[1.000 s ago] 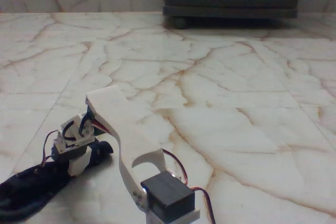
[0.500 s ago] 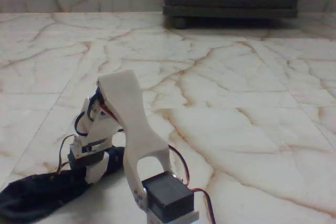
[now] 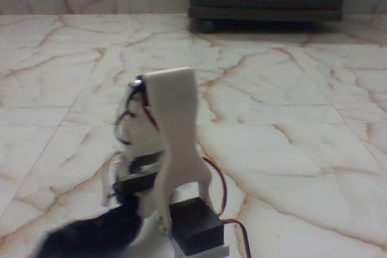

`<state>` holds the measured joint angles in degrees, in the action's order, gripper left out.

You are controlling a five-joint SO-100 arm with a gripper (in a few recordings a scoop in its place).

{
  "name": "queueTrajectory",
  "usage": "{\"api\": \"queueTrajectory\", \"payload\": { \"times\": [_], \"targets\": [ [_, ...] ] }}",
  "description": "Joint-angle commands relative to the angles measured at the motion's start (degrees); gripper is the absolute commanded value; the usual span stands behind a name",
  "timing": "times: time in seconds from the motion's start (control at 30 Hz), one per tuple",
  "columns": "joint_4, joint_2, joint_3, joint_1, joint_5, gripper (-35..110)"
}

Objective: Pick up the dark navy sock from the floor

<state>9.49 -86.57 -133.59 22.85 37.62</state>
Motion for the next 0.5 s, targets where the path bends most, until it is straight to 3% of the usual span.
{"api": "queueTrajectory", "payload": {
  "times": [0.0,0.47],
  "targets": [
    [0.1,-12.1,-2.6,-2.1,3.5,0],
    [0.5,-35.5,-19.7,-15.7,19.2,0]
  ]
}}
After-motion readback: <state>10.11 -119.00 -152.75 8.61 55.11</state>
